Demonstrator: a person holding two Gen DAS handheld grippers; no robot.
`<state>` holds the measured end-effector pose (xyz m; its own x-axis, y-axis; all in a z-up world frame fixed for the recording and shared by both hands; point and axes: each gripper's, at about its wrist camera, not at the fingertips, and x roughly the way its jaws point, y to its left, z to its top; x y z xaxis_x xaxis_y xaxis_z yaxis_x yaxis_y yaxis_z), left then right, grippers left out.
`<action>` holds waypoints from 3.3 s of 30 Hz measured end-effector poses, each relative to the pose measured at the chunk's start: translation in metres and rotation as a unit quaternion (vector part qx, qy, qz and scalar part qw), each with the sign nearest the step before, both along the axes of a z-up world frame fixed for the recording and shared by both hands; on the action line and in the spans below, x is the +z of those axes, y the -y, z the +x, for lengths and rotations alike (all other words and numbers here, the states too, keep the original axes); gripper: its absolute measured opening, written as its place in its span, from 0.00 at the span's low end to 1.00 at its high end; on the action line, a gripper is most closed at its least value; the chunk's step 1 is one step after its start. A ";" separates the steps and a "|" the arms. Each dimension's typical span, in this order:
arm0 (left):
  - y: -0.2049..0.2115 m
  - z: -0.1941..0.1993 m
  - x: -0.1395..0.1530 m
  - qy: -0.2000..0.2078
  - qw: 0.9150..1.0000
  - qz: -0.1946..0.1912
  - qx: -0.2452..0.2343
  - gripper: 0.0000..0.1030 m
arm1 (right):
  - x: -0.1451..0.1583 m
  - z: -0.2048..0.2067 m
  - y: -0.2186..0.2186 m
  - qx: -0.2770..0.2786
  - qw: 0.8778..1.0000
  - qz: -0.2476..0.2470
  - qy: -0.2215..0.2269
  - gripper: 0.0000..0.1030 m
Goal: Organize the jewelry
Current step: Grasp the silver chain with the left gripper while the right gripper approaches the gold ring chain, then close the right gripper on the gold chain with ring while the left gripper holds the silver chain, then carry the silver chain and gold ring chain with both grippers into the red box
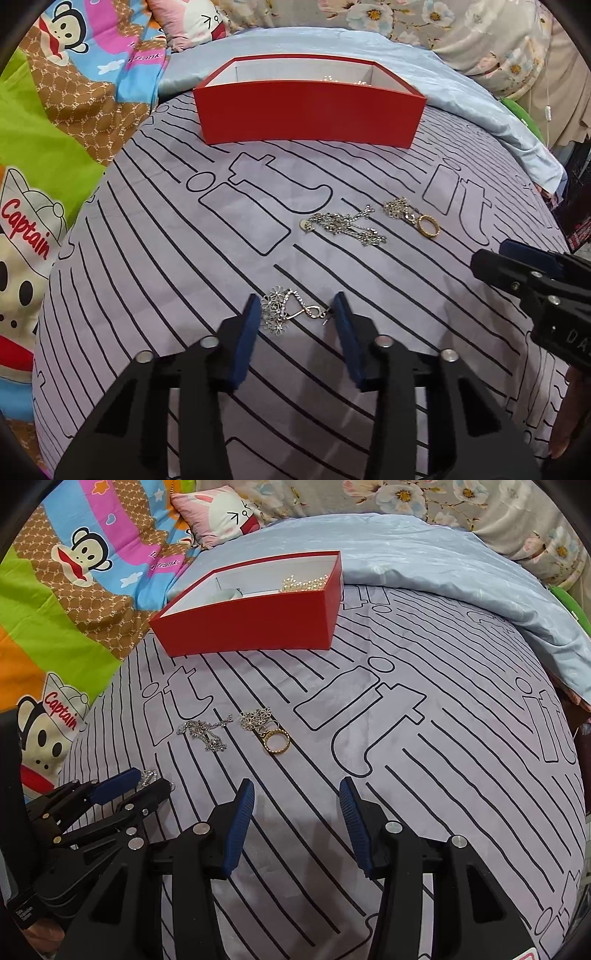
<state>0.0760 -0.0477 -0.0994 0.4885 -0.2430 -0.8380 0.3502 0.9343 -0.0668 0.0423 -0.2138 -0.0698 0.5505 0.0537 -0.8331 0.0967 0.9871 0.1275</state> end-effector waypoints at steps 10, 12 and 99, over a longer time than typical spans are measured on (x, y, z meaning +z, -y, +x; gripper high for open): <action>0.000 -0.002 0.003 -0.026 0.998 -0.050 -0.014 0.19 | 0.000 0.001 -0.005 0.005 1.000 0.004 -0.001 0.46; -0.001 -0.002 0.005 -0.027 0.998 -0.054 -0.012 0.19 | 0.000 0.003 -0.006 0.007 1.000 0.007 -0.001 0.46; -0.015 0.021 0.052 0.006 0.997 -0.074 0.005 0.19 | 0.041 0.062 -0.020 0.057 0.998 -0.003 0.041 0.01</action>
